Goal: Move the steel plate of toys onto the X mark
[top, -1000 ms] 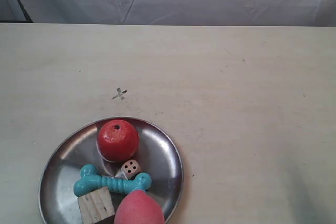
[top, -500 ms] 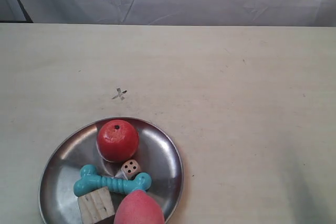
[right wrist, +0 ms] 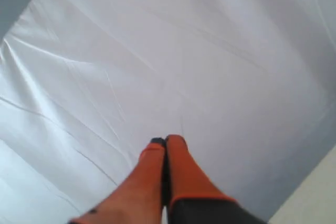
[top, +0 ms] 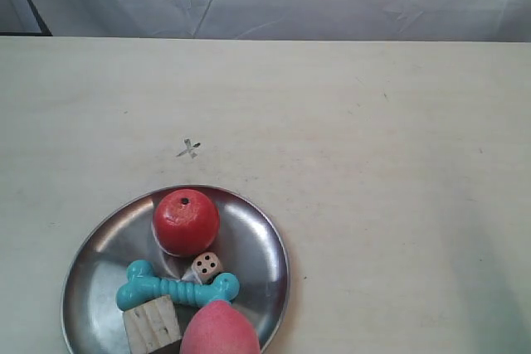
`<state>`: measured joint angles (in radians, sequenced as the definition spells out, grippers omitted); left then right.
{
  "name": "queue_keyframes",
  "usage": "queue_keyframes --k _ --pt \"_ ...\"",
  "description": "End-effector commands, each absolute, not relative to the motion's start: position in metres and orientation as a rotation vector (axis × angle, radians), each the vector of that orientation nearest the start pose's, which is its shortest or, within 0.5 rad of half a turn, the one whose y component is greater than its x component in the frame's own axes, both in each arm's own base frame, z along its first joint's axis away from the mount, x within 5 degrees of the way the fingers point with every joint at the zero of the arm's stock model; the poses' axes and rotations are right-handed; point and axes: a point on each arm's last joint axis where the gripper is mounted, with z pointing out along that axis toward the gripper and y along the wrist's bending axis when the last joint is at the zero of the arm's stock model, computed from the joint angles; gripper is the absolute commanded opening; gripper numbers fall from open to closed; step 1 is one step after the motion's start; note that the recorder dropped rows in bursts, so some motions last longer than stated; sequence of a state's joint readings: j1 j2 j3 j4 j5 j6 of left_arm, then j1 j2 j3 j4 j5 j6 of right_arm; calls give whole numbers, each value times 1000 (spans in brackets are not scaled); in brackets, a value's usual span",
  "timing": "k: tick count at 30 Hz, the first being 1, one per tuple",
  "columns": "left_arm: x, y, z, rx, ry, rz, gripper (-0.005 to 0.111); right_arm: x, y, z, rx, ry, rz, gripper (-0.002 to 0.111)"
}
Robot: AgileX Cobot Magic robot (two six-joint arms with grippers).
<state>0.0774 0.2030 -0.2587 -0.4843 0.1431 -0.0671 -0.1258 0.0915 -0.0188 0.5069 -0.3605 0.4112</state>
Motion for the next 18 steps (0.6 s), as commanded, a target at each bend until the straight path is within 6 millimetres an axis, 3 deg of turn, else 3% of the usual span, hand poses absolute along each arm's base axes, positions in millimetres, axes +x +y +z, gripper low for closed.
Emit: queue_keyframes --k 1,5,8,11,15,18 --pt "101 0 306 -335 1722 -293 0 54 -13 275 710 1107 635 -1" --pt "143 -3 323 -90 2077 -175 0 69 -2 309 618 1511 519 -1" --pt "173 -6 314 37 2379 -214 0 98 0 329 532 1918 376 -1" --pt "196 -10 293 27 2609 -338 0 133 5 343 372 2203 371 -1" --pt "211 -12 265 -5 2767 -420 0 183 12 330 222 2388 521 -1" --pt "217 -12 247 15 2847 -438 2 217 22 292 146 2549 746 6"
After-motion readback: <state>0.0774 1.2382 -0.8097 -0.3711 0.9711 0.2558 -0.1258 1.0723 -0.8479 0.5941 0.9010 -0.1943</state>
